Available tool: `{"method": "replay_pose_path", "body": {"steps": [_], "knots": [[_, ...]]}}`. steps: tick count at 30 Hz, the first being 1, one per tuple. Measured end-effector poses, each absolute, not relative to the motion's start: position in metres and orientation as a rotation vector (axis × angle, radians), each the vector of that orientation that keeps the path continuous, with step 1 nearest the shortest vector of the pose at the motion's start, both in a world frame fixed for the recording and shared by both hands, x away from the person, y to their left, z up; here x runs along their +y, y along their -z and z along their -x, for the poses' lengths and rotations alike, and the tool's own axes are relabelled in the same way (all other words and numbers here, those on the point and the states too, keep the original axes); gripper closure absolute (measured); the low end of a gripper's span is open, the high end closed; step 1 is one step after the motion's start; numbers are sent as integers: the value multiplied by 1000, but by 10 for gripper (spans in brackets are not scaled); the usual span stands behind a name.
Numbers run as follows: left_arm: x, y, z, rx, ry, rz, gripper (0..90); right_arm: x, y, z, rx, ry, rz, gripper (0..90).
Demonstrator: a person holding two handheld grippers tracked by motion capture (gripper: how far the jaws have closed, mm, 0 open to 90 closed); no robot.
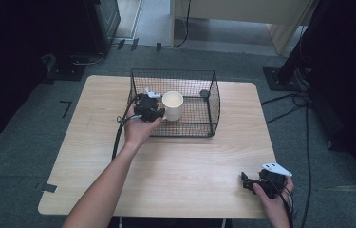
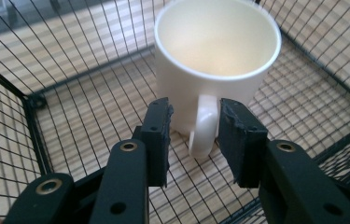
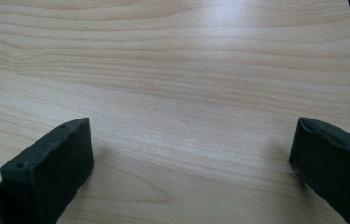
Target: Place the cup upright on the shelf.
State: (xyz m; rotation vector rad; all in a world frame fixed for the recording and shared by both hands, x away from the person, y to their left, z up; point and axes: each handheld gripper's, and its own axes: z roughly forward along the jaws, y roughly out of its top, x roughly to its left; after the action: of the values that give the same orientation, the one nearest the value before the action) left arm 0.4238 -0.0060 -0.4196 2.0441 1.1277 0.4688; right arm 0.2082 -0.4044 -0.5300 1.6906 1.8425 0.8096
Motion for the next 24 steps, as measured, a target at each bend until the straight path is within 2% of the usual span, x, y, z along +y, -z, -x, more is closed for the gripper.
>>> {"method": "replay_pose_path", "body": {"steps": [6,12,14,15,16,24], "knots": [[-3,411,-418,1086,-446,-2003,466,-404,530,-208,1842,-810,-1691,0],[-2,402,-409,1038,-409,-1949,129,-404,530,-208,1844,-810,-1688,0],[-1,399,-407,1039,-395,-1941,53,-404,530,-208,1843,-809,-1691,0],[0,398,-406,1043,-389,-1942,53,-404,530,-208,1843,-809,-1691,0],[0,397,-405,1043,-382,-1952,0,-404,530,-208,1843,-809,-1690,0],[10,395,-388,1013,-416,-1947,0,-404,530,-208,1844,-810,-1688,0]]}}
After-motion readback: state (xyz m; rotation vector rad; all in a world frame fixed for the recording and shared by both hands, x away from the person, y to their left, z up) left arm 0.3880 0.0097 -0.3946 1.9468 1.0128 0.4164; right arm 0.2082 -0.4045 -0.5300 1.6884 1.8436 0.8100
